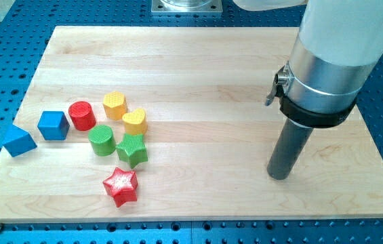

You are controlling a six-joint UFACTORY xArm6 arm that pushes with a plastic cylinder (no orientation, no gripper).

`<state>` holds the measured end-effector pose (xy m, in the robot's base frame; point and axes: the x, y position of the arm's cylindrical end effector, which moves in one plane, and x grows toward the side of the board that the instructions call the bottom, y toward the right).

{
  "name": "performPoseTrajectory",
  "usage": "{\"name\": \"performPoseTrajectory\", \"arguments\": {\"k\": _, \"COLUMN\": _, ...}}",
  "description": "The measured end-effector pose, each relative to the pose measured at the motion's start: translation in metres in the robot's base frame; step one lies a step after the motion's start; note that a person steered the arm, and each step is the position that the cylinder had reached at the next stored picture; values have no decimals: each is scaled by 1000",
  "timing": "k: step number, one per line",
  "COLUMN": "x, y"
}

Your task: Move the red star below the red circle

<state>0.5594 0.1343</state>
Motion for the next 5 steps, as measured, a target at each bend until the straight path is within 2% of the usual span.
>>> {"name": "performPoseTrajectory", "arguments": {"k": 2, "x": 0, "y": -1}}
{"name": "performPoseTrajectory", "arguments": {"k": 4, "x": 20, "y": 19}}
{"name": "performPoseTrajectory", "arguments": {"k": 5, "x": 40, "y": 3}}
